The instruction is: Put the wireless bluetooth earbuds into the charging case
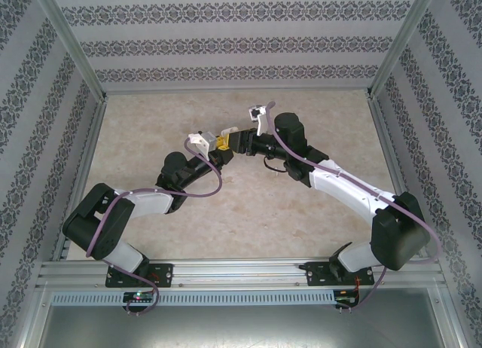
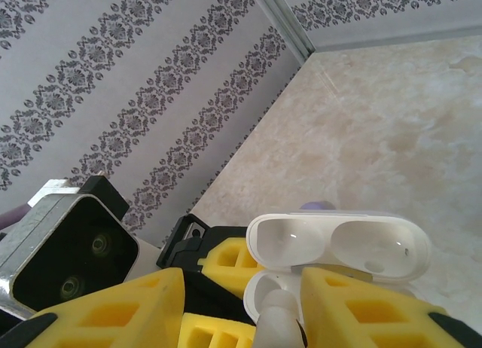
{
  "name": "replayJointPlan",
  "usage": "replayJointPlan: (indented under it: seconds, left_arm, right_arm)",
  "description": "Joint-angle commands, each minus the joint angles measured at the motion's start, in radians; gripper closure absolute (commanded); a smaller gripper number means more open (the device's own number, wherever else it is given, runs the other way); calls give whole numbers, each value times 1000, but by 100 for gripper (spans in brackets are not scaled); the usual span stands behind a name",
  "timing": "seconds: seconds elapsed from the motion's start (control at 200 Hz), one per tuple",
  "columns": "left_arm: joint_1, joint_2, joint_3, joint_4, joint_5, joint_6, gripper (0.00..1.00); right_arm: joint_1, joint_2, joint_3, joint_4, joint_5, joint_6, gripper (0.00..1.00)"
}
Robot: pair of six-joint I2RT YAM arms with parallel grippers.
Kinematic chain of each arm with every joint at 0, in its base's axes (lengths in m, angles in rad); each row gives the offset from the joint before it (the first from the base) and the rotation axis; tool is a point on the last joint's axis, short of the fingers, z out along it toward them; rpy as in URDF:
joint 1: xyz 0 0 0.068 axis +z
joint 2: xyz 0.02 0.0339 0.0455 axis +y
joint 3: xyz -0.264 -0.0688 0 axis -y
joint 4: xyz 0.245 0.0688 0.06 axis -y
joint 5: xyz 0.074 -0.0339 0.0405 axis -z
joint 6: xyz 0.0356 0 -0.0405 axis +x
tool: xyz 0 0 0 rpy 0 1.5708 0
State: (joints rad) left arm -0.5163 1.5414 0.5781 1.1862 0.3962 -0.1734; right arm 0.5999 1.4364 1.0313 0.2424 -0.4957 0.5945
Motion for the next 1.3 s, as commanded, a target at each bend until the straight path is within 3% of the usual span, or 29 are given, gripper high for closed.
replayJointPlan:
  seconds: [0.0,0.225,0.764,1.294]
  left_arm:
    - [-8,-38,33,38,28,-17,100]
    - [-8,-50,36,36,19,-20,100]
    - [-8,-75,48,30,35,-23,100]
    - [-9,-71,45,7,88,20,100]
  right_arm:
    - [21,9,17,-33,12,-31,56]
    - [45,5,12,-64,53,-57,61]
    - [53,-41,16,-65,114,-59,86]
    - [48,-122,87,-58,178,-47,89]
